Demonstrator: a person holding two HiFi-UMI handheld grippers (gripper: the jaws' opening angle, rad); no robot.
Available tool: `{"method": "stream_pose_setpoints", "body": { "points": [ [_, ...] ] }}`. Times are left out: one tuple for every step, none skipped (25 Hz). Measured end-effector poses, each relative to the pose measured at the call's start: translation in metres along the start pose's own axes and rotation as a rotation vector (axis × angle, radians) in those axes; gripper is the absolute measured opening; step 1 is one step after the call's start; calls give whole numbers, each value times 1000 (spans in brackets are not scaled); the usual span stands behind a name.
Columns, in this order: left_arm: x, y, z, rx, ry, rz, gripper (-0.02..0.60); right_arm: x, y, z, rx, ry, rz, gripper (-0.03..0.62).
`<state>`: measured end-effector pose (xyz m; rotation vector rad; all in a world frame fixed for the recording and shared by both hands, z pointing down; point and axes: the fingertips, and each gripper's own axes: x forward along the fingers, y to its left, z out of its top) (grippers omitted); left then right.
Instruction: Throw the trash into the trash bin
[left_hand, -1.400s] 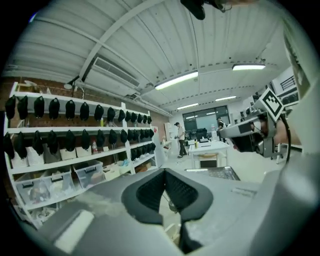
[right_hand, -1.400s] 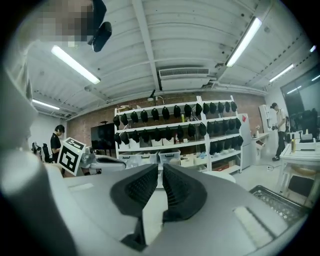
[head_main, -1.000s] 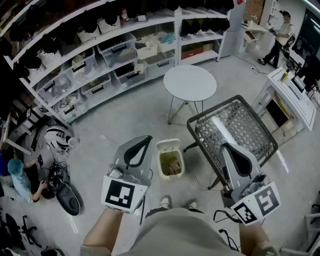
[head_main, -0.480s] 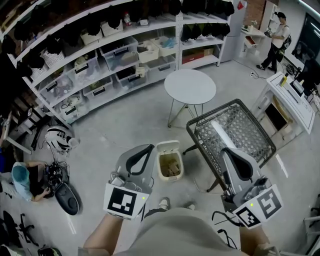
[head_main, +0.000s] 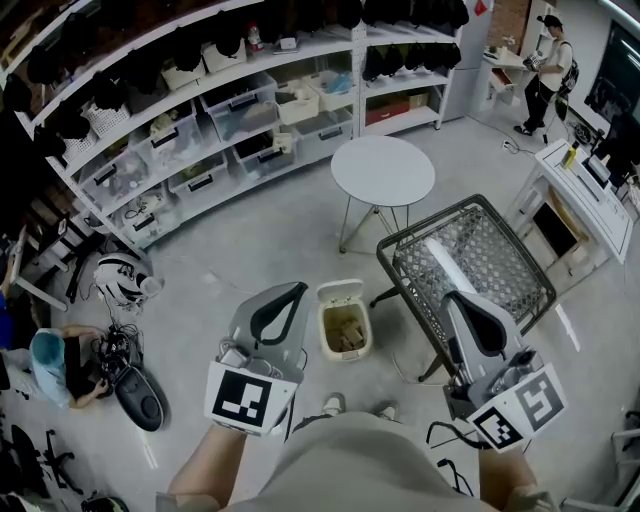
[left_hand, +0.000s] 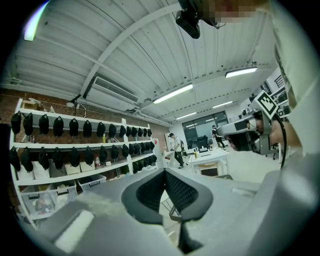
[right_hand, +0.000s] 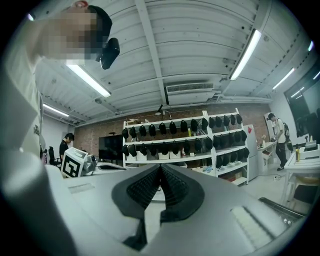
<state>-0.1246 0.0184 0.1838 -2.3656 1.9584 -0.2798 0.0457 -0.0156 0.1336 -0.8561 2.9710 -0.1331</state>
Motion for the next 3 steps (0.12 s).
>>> {"method": "stream_pose_setpoints", "body": {
  "points": [
    [1, 1, 1, 2, -1, -1, 2, 1, -1, 1, 1, -4, -1, 5],
    [2, 3, 2, 4, -3, -1, 2, 3, -1, 2, 1, -8, -2, 5],
    [3, 4, 3, 6, -4, -2, 2, 5, -2, 4, 0, -12, -3, 5]
  ]
}}
